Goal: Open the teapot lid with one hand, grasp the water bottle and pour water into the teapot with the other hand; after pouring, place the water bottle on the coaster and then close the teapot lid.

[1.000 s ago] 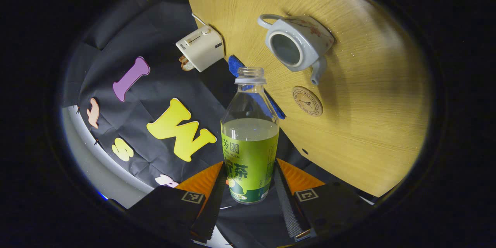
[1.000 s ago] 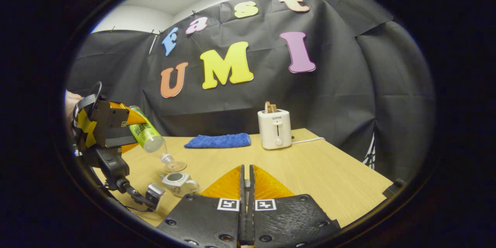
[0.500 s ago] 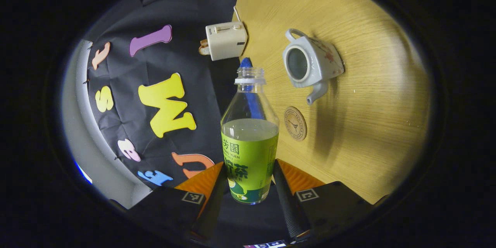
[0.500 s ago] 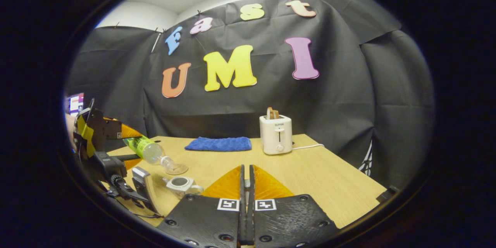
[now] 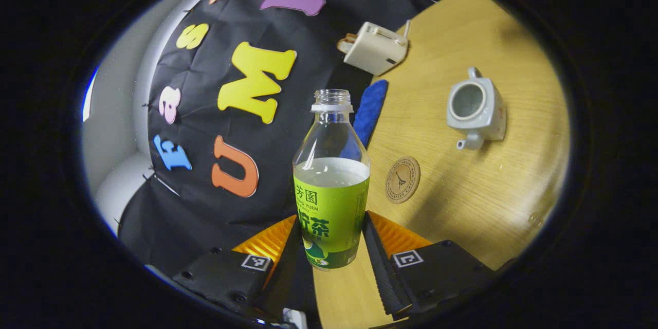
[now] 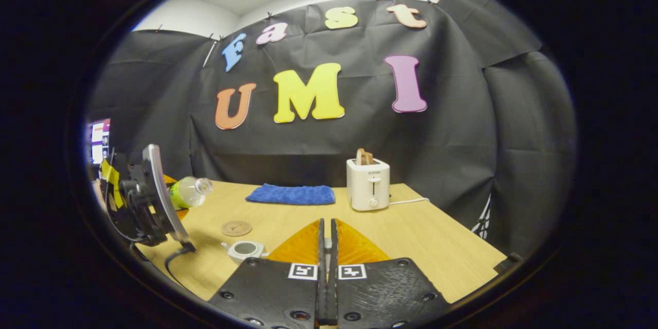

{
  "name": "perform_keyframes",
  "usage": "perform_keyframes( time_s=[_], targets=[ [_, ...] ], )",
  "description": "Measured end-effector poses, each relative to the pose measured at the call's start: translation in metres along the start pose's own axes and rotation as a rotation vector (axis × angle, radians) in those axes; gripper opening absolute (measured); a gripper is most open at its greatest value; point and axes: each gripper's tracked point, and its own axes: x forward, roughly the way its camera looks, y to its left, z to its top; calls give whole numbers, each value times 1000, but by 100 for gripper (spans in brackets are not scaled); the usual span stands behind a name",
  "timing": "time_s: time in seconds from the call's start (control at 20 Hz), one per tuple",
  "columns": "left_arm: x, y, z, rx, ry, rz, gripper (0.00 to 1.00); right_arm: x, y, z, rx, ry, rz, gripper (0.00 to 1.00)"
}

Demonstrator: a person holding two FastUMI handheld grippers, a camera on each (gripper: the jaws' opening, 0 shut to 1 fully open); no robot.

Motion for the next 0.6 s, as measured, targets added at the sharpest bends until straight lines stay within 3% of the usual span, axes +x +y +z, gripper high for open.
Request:
perform_keyframes(
  time_s=[0.1,0.15,0.6],
  targets=[
    [1,4,-2,-133,-7,2,67,0,8,4,-10,-2,5,0],
    [5,5,0,-196,-16,2,71,1,12,6,-11,-2,10,0],
    [19,25,23,-733,-127,13,71,3,37,9,-35,-2,29,0]
  ],
)
